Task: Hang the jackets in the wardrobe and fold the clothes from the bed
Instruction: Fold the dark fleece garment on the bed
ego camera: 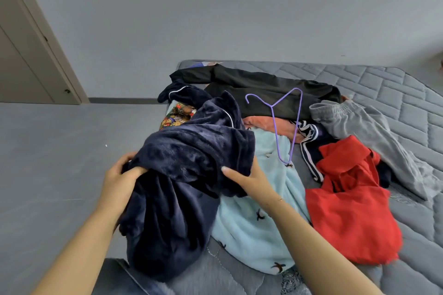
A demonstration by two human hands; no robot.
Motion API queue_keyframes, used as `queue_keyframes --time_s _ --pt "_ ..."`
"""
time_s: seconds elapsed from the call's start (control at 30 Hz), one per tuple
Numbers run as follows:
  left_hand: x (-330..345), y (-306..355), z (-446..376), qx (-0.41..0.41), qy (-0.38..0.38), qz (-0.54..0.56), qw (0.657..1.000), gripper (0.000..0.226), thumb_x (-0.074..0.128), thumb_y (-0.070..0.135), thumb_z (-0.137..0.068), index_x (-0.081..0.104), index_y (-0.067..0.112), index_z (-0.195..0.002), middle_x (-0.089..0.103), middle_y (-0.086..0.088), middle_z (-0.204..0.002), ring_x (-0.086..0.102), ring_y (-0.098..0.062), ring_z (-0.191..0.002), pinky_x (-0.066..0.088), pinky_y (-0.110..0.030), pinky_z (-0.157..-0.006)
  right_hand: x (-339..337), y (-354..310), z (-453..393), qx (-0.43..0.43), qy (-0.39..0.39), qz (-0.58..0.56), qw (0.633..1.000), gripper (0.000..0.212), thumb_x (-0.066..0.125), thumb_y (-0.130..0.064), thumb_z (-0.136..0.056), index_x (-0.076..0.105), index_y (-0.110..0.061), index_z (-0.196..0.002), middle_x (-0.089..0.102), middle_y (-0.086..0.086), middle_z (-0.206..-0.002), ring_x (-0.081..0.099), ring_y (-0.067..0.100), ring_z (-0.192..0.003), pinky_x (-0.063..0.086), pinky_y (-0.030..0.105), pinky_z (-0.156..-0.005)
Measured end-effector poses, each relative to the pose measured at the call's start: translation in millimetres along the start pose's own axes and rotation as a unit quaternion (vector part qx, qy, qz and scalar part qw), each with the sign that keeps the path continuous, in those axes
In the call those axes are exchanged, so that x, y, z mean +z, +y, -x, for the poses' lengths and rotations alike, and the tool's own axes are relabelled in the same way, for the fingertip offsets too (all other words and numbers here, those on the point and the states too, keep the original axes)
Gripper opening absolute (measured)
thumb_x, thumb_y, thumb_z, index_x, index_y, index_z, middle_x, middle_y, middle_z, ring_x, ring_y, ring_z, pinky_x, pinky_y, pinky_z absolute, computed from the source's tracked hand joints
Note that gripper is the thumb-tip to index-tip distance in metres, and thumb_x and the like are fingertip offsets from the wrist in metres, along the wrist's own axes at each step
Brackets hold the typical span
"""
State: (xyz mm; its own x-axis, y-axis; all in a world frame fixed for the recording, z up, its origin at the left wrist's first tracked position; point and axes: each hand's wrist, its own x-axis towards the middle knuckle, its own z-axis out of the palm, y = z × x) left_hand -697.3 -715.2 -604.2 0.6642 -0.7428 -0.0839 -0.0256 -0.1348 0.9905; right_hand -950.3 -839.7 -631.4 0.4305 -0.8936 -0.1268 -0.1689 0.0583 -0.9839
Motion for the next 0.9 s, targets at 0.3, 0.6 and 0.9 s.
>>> queue_keyframes --time_s 0.3,0.6,0.9 --pt "-114.2 47.4 6.1 0.061 0.112 -0.016 0.992 0.012 0.069 0.025 -0.087 0.065 0.035 -0.091 0.069 0.006 -0.096 0.066 -0.015 -0.089 0.048 -0.028 -0.069 74.6 -72.2 -1.3 -0.136 0.083 0.005 0.987 0.015 0.054 -0.009 -0.098 0.067 -0.016 -0.095 0.068 -0.006 -0.088 0.059 0.011 -0.090 0.051 0.033 -0.086" --pt "-164.5 20.5 47.9 -0.011 -0.101 -0.131 0.986 0.064 0.071 0.042 -0.074 0.040 0.043 -0.130 0.054 0.004 -0.131 0.051 -0.013 -0.125 0.045 -0.017 -0.088 155.0 -150.7 27.0 -0.254 -0.107 0.004 0.961 0.023 0.061 -0.024 -0.096 0.064 -0.004 -0.086 0.060 0.000 -0.073 0.057 0.008 -0.072 0.047 0.027 -0.069" --pt "-129.3 22.3 57.8 -0.121 -0.128 0.220 0.959 0.059 0.062 0.069 -0.076 0.054 0.047 -0.130 0.061 0.003 -0.132 0.066 -0.024 -0.111 0.058 -0.046 -0.083 163.1 -132.5 66.4 -0.260 -0.284 0.145 0.912 0.021 0.055 -0.007 -0.098 0.066 -0.004 -0.115 0.071 0.009 -0.110 0.063 0.025 -0.109 0.049 0.047 -0.098"
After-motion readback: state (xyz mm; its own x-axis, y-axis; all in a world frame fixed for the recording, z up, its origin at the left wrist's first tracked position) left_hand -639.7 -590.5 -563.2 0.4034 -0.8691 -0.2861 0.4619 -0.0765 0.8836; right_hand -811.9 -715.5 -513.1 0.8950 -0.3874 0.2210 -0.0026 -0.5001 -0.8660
